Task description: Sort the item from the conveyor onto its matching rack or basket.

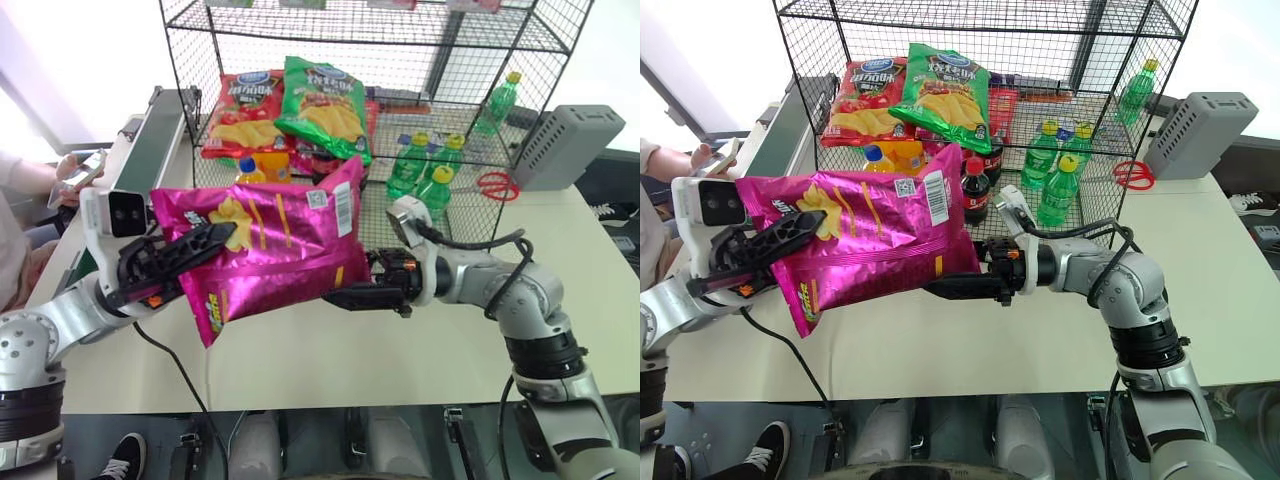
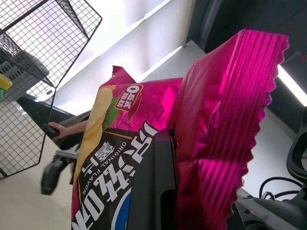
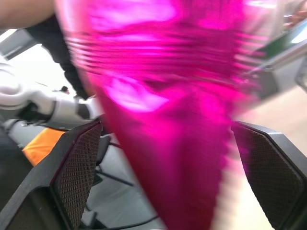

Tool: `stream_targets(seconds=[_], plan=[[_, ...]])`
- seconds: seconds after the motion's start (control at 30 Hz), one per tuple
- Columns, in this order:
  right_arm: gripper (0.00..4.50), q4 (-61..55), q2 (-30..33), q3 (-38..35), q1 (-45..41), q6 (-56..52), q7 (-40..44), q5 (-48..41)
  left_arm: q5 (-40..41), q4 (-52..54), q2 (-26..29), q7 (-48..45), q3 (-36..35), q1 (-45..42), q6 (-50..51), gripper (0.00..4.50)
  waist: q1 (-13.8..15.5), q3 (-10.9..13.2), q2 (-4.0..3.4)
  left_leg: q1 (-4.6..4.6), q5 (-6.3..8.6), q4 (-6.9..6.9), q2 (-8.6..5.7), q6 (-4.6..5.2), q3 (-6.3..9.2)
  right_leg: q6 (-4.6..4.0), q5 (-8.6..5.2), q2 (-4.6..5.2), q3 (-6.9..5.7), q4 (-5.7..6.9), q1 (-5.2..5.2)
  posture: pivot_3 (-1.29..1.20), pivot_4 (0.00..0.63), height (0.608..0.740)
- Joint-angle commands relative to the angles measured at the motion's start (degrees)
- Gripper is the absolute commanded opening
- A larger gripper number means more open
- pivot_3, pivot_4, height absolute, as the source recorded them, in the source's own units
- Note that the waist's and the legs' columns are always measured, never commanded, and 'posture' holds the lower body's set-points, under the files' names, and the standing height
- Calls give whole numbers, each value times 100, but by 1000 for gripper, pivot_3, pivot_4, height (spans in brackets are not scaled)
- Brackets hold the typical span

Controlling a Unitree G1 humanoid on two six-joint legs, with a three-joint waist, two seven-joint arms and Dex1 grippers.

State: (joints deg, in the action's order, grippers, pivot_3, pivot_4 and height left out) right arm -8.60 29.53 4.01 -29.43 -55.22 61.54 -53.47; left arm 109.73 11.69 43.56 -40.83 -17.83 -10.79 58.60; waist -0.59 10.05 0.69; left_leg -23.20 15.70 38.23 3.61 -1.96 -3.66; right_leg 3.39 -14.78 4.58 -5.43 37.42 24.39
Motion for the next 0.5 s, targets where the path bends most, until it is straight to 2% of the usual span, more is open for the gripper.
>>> stream_targets(seconds=[0.03, 0.23, 0.5], plan=[[4500, 98, 127, -269, -33, 195, 181, 31, 279, 166, 89, 17, -210, -35, 61, 70, 4, 0, 0, 0, 0, 0, 0, 0, 0, 0, 0, 1, 0, 0, 0, 0, 150, 740], [4500, -538, -135, -407, -60, -730, 19, -1221, 245, 111, -134, 122, -22, -126, 44, 70, -10, 0, -1, 1, 0, -1, 1, 0, 2, 0, 0, -1, 0, 1, 0, 0, 150, 740], [4500, -788, -403, -187, -124, -1018, -246, -1549, 284, 1, -451, 313, 173, -475, -2, 70, 8, 0, 0, -1, -1, 0, -2, -1, 4, 0, 0, 2, -1, 0, 0, 0, 150, 740]])
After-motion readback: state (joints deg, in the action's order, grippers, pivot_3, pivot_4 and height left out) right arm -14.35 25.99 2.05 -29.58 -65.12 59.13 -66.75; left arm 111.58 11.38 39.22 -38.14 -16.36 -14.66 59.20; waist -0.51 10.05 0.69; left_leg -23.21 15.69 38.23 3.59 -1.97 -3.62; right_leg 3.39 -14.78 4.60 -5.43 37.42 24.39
